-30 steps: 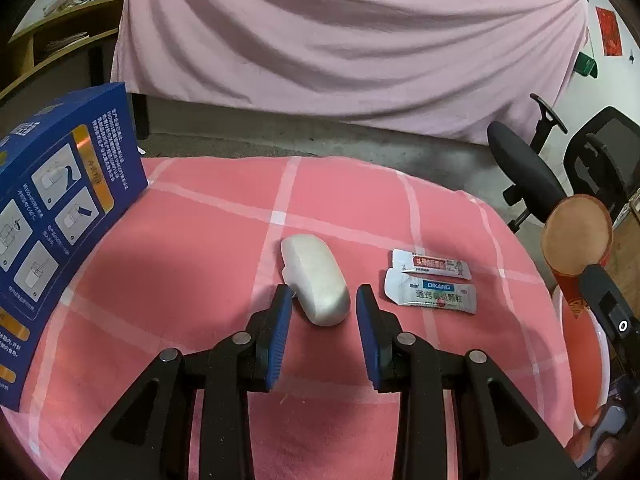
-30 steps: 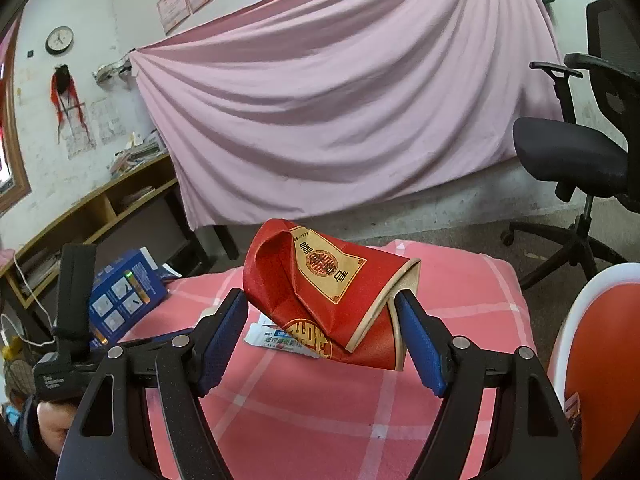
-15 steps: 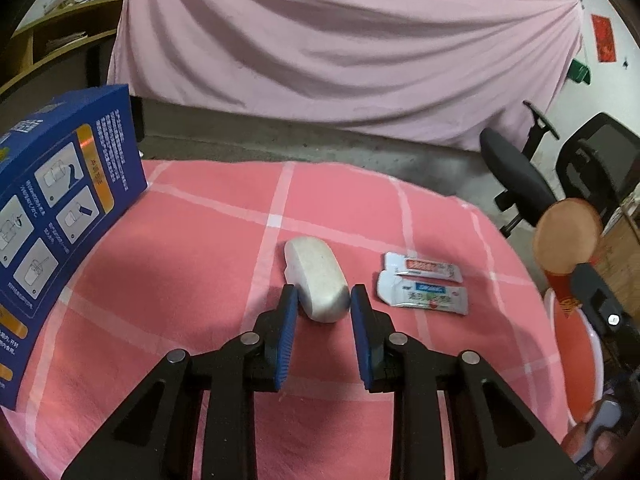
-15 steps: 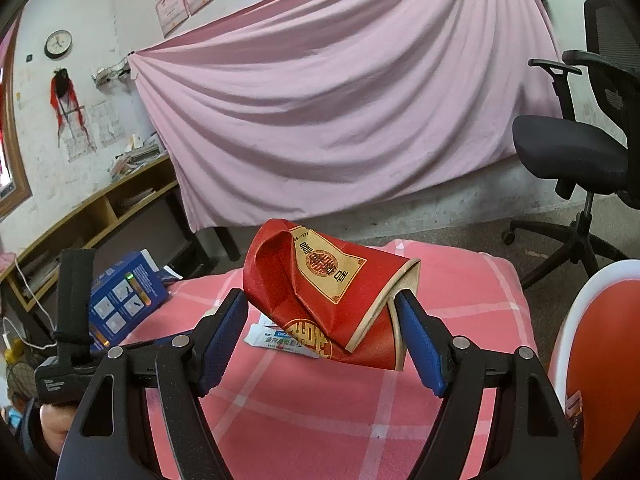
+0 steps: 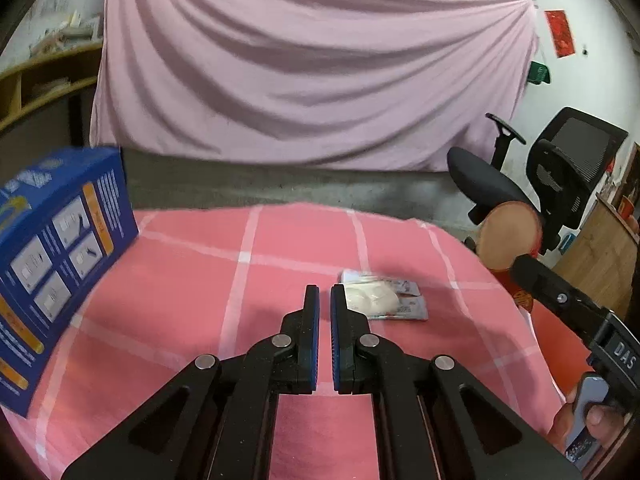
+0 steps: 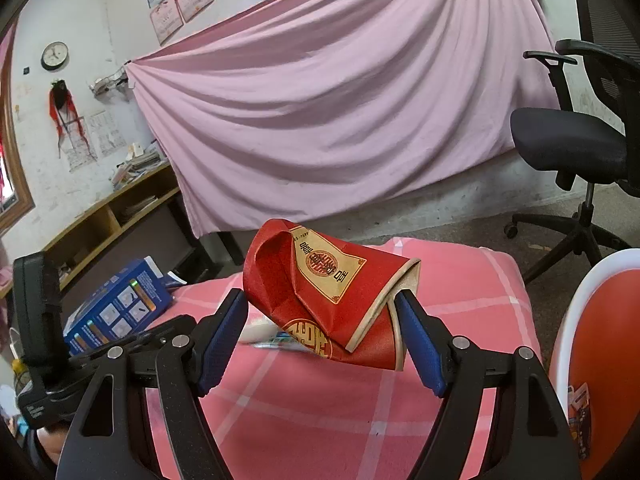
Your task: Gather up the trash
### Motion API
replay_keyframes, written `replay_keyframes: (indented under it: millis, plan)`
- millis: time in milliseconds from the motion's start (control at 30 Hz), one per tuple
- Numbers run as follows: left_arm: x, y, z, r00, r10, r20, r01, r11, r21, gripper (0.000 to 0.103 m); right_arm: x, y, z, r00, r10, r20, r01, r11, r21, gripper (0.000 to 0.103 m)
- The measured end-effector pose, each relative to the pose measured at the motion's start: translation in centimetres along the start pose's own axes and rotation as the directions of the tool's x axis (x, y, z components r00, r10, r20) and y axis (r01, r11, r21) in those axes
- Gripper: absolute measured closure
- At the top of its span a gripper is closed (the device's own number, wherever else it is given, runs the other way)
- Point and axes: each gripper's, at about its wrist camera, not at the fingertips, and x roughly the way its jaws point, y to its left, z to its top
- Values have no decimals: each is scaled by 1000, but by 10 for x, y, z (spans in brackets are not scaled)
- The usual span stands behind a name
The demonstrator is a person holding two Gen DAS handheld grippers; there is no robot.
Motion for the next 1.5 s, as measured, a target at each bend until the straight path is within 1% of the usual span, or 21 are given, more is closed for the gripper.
replay_keyframes:
  millis: [67, 100, 167, 200, 267, 367, 433, 467, 600, 633, 667, 800, 867, 967, 1033, 1233, 1400, 1467, 1500]
  plan:
    - [5, 7, 0, 999, -19, -42, 18, 999, -26, 98, 1, -1, 1, 1000, -8, -17, 8, 1000, 5, 28]
    - [9, 8, 1, 997, -24, -66, 22, 999, -37, 96, 4, -2, 1, 999, -16, -40, 17, 1000, 6, 28]
    - [16, 7, 2, 994, -33, -104, 29, 999, -45, 79, 11, -6, 2, 994, -36, -100, 37, 999, 11, 28]
    - [17, 8, 4, 993, -37, -113, 32, 998, -45, 76, 15, -7, 2, 991, -45, -124, 47, 999, 8, 28]
    - [20, 7, 7, 989, -64, -131, 58, 997, -47, 75, 23, -12, 3, 981, -75, -179, 75, 997, -8, 28]
    - [28, 2, 13, 982, -76, -174, 73, 997, -26, 73, 32, -21, 4, 968, -120, -221, 118, 993, -24, 28]
    - [31, -4, 16, 975, -94, -200, 97, 995, 2, 73, 34, -29, 5, 964, -121, -239, 123, 992, -7, 28]
    - [33, -9, 17, 972, -100, -211, 106, 994, 20, 70, 35, -31, 5, 962, -120, -245, 123, 992, -3, 28]
    - [36, -22, 19, 971, -123, -207, 137, 989, 53, 62, 37, -32, 2, 957, -90, -276, 96, 995, 9, 28]
    - [37, -25, 19, 972, -123, -203, 136, 989, 56, 58, 38, -32, 0, 955, -85, -284, 91, 996, 10, 28]
    - [38, -27, 20, 974, -112, -198, 126, 990, 59, 56, 38, -34, 1, 955, -81, -286, 89, 996, 17, 28]
    - [52, -35, 22, 974, -67, -214, 82, 995, 63, 56, 37, -47, 3, 957, -61, -284, 82, 995, 62, 29]
    - [58, -36, 21, 972, -44, -230, 61, 996, 68, 56, 38, -51, 2, 956, -40, -292, 68, 994, 85, 34]
    - [61, -36, 20, 971, -25, -237, 46, 995, 83, 56, 41, -55, 1, 952, -21, -306, 57, 992, 109, 36]
    - [65, -38, 21, 972, -20, -236, 41, 996, 83, 56, 41, -56, 1, 952, -16, -307, 55, 992, 118, 36]
    - [66, -31, 23, 973, -35, -228, 48, 997, 52, 56, 42, -56, 2, 951, -18, -309, 58, 991, 118, 35]
    - [65, -32, 25, 973, -31, -227, 46, 997, 61, 56, 49, -56, 8, 951, -27, -309, 61, 993, 99, 35]
    - [65, -31, 25, 973, -33, -227, 48, 997, 60, 56, 54, -55, 10, 946, -29, -324, 58, 995, 81, 30]
    - [64, -32, 25, 974, -32, -226, 46, 997, 57, 56, 58, -55, 10, 942, -30, -333, 58, 996, 72, 30]
